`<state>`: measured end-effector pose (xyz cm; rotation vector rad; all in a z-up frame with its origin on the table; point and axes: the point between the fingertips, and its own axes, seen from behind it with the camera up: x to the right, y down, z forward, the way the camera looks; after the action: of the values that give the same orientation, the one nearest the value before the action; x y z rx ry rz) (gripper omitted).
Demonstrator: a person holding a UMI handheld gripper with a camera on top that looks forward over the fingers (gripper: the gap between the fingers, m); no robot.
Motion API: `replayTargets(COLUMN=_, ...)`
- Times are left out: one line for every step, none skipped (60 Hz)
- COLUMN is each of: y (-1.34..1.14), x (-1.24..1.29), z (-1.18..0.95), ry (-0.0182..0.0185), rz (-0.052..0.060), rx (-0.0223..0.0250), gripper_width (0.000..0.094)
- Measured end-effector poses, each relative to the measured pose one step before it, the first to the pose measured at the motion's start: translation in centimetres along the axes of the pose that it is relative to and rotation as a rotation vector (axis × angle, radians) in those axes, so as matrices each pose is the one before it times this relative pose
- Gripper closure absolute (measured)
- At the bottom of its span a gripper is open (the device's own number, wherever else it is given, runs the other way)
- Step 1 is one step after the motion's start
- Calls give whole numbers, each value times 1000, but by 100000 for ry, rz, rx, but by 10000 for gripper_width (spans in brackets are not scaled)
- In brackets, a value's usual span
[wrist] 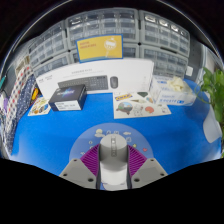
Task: Arrange mouse
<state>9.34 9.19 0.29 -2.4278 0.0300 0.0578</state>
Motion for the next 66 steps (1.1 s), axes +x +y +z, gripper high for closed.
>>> replayTargets(y=302, x=-69, z=185, ry=-253, rz=282, rx=-385, gripper_width=574)
replayTargets(y=329, x=5, z=138, ry=-327, rz=182, rx=-941, gripper_width=573)
replayTargets(y=526, x=-69, z=158, ry=315, rz=131, rx=-882, gripper_width=564)
replayTargets(y=181, x=89, z=-43, ry=377, rz=-716, rx=-575, gripper_width=550)
replayTargets(y=-398, x=61, z=93, ry=511, rz=-1285, rx=2676, gripper_width=562)
replayTargets(y=164, x=58, z=54, ry=555, rz=-738, rx=-171, gripper_width=565)
replayTargets(y=294, x=26, z=-2, ry=524, rz=-657, rx=-964, gripper_width=556)
replayTargets(y=-189, x=22, z=30, ry=553, rz=-947, rx=810, gripper_width=556)
replayTargets(y=34, x=41, z=36, ry=159, rz=-1113, rx=-608, gripper_width=554)
replayTargets(y=-55, x=96, z=1, ry=388, rz=-1030, rx=-75, gripper_width=553)
replayTargets(y=41, x=-135, z=-78, ry=456, rz=-727, rx=247, gripper_width=539)
replayTargets(y=-10, x=-12, z=30, ry=215, rz=-396, rx=-133, gripper_width=537)
replayTargets(y=-75, x=-17, z=-14, ry=100, rz=-136, rx=368, gripper_width=521)
replayTargets(y=34, x=-12, z=10, ry=-98, rz=186, rx=-54, gripper_width=515)
replayTargets(y=-37, x=-32, z=-16, ry=-214, rz=614, rx=199, gripper_width=497)
replayTargets(y=-23, x=-14, z=0, ry=-316, rz=974, rx=123, gripper_width=487)
replayTargets(y=-19, x=-22, z=8, ry=-351, rz=1211, rx=147, gripper_width=482)
replayTargets(y=-51, x=-18, z=9, ry=-293, rz=1092, rx=332, gripper_width=473)
replayTargets(y=35, x=65, z=30, ry=-206, rz=635, rx=248, gripper_width=464)
replayTargets(y=-9, x=-4, z=-1, ry=-221, rz=278, rx=122, gripper_width=459)
replayTargets(y=0, x=5, z=4, ry=-129, rz=103, rx=-10, gripper_width=452)
replayTargets(y=6, x=8, z=28, ry=-57, rz=12, rx=-117, gripper_width=448)
replayTargets(y=14, x=19, z=14, ry=109, rz=40, rx=-327, gripper_width=439)
replayTargets(y=-4, x=-44, z=-2, ry=-30, rz=-92, rx=-353, gripper_width=430)
replayTargets(y=35, x=-41, z=-5, ry=-53, rz=-287, rx=-447, gripper_width=420)
replayTargets(y=-7, x=-49, z=-28, ry=-59, rz=-627, rx=-390, gripper_width=398)
replayTargets(y=4, x=-89, z=-54, ry=-153, rz=-874, rx=-455, gripper_width=363)
replayTargets(y=37, x=-42, z=-52, ry=123, rz=-1070, rx=-563, gripper_width=291)
replayTargets(y=130, x=72, z=-42, ry=667, rz=-1276, rx=-966, gripper_width=220)
replayTargets(y=88, x=188, z=-91, ry=1143, rz=-1453, rx=-941, gripper_width=167)
replayTargets(y=-30, x=221, z=-133, ry=1326, rz=-1382, rx=-575, gripper_width=135)
replayTargets(y=-25, x=186, z=-147, ry=1109, rz=-1460, rx=-601, gripper_width=93)
replayTargets(y=-51, x=181, z=-212, ry=1033, rz=-1411, rx=-561, gripper_width=68)
replayTargets(y=-79, x=-51, z=-222, ry=562, rz=-1242, rx=-22, gripper_width=68)
replayTargets(y=-164, x=-69, z=-255, ry=17, rz=-1239, rx=-157, gripper_width=65)
replayTargets(y=-209, x=-85, z=-314, ry=-199, rz=-988, rx=14, gripper_width=71)
replayTargets(y=-264, x=-94, z=-331, ry=-303, rz=-740, rx=156, gripper_width=69)
replayTargets(y=-319, x=-120, z=-367, ry=-481, rz=-435, rx=311, gripper_width=77)
replayTargets(y=-361, x=-105, z=-381, ry=-594, rz=-183, rx=509, gripper_width=78)
replayTargets(y=-394, x=-156, z=-419, ry=-744, rz=27, rx=554, gripper_width=78)
replayTargets(y=-419, x=-183, z=-452, ry=-869, rz=232, rx=622, gripper_width=80)
replayTargets(y=-503, x=-60, z=-409, ry=-1027, rz=172, rx=760, gripper_width=76)
replayTargets(y=-539, x=-184, z=-500, ry=-729, rz=191, rx=1217, gripper_width=78)
replayTargets(y=-586, x=-88, z=-463, ry=-604, rz=51, rx=1272, gripper_width=77)
replayTargets(y=-609, x=-24, z=-510, ry=-229, rz=86, rx=1348, gripper_width=82)
replayTargets(y=-612, x=32, z=-512, ry=-39, rz=58, rx=1240, gripper_width=77)
replayTargets(y=-597, x=58, z=-525, ry=53, rz=37, rx=1192, gripper_width=77)
replayTargets(y=-591, x=78, z=-541, ry=120, rz=1, rx=1113, gripper_width=72)
replayTargets(y=-602, x=79, z=-561, ry=109, rz=6, rx=1116, gripper_width=75)
replayTargets(y=-568, x=97, z=-540, ry=126, rz=40, rx=1139, gripper_width=73)
replayTargets(y=-647, x=126, z=-528, ry=142, rz=172, rx=1105, gripper_width=71)
replayTargets(y=-539, x=161, z=-501, ry=260, rz=296, rx=1188, gripper_width=74)
replayTargets(y=-578, x=143, z=-545, ry=455, rz=458, rx=1022, gripper_width=70)
replayTargets(y=-555, x=133, z=-474, ry=56, rz=449, rx=1293, gripper_width=72)
replayTargets(y=-516, x=70, z=-453, ry=45, rz=580, rx=1136, gripper_width=74)
replayTargets(y=-507, x=10, z=-447, ry=-185, rz=696, rx=1167, gripper_width=73)
replayTargets(y=-499, x=-19, z=-421, ry=-340, rz=773, rx=1109, gripper_width=72)
replayTargets(y=-467, x=-50, z=-417, ry=-442, rz=882, rx=1054, gripper_width=73)
replayTargets(y=-434, x=-83, z=-375, ry=-501, rz=836, rx=1060, gripper_width=73)
replayTargets(y=-409, x=-76, z=-363, ry=-496, rz=733, rx=1024, gripper_width=75)
replayTargets(y=-386, x=-128, z=-319, ry=-327, rz=761, rx=987, gripper_width=77)
replayTargets(y=-378, x=-29, z=-297, ry=-417, rz=662, rx=957, gripper_width=70)
replayTargets(y=-344, x=-22, z=-293, ry=-289, rz=567, rx=880, gripper_width=71)
replayTargets(y=-303, x=-40, z=-270, ry=-244, rz=395, rx=823, gripper_width=72)
replayTargets(y=-276, x=-82, z=-233, ry=69, rz=353, rx=690, gripper_width=69)
replayTargets(y=-231, x=-21, z=-228, ry=-145, rz=218, rx=585, gripper_width=76)
